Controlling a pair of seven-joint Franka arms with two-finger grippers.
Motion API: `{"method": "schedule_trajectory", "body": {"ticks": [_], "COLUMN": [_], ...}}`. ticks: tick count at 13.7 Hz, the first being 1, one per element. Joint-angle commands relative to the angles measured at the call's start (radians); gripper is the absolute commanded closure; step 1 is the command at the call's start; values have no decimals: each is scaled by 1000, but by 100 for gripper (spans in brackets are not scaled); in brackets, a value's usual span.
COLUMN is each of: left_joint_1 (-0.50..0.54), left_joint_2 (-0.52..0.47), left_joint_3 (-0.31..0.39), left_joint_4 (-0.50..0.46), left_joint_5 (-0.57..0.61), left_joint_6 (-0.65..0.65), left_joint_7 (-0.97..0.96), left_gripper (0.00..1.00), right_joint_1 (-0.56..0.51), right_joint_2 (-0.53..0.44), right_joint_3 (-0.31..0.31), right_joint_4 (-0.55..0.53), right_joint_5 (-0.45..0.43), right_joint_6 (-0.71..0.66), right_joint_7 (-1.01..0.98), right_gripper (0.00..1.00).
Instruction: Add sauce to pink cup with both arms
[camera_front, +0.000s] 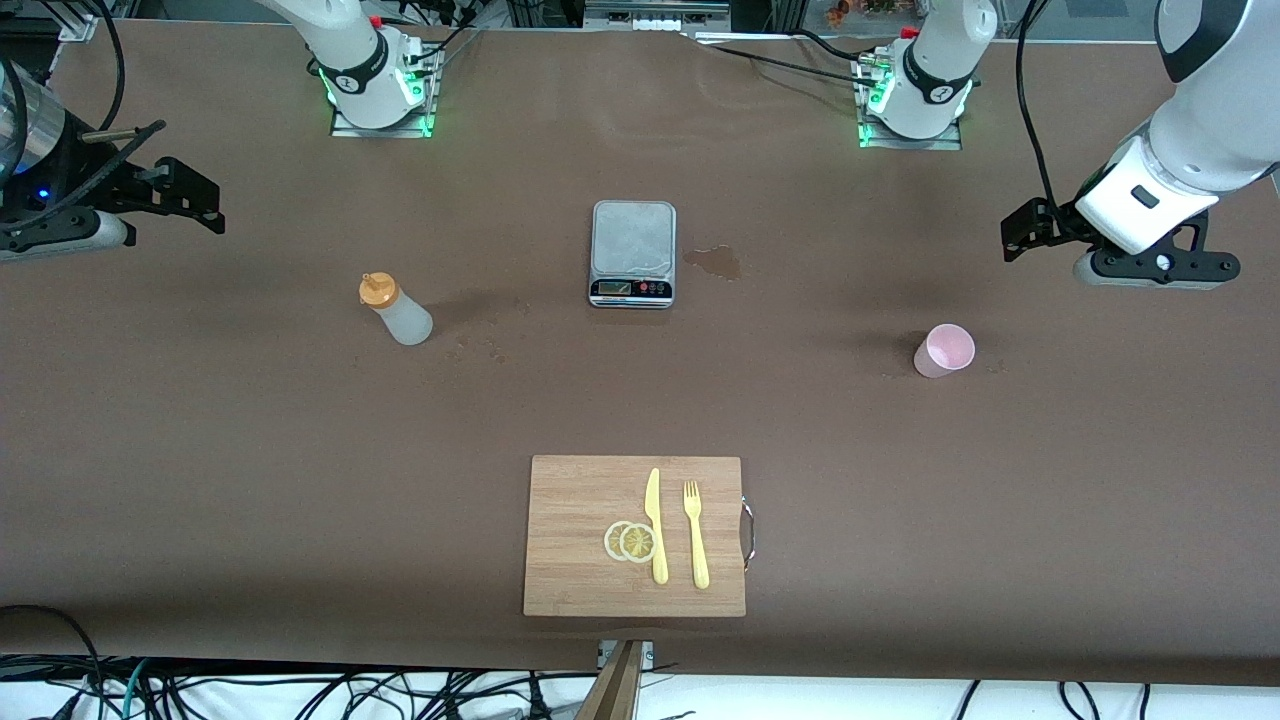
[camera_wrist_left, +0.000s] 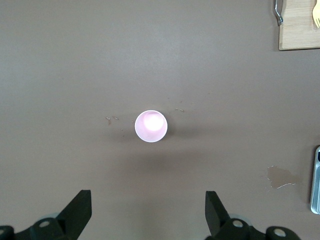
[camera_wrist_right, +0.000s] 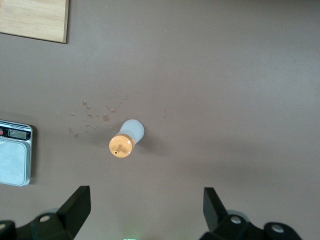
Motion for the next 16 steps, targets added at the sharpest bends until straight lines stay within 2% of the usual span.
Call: {"method": "schedule_trajectory", "body": {"ticks": [1,7,10,13,16], "left_joint_1": [0,0,29,84,124], "left_joint_2": [14,25,102,177,195], "left_joint_3": [0,0,6,6,6], "left_joint_4": [32,29,12,-9,-149], "left_joint_5": [-11,-11,34,55,67], "left_joint_6": [-26,-27,-44,81,280], "left_joint_7": [-7,-5,48,73,73], "left_gripper": [0,0,0,0,1], "right_joint_1": [2,2,2,2,2], "right_joint_2": [-7,-7,-7,-6,-6], "right_joint_3": [2,1,1,1,1], "right_joint_4": [12,12,12,12,12], "right_joint_5": [-3,3,3,3,3], "right_joint_6": [-16,-16,-16,-16,-16], "right_joint_7": [6,5,5,5,5], "right_gripper": [0,0,0,0,0]}}
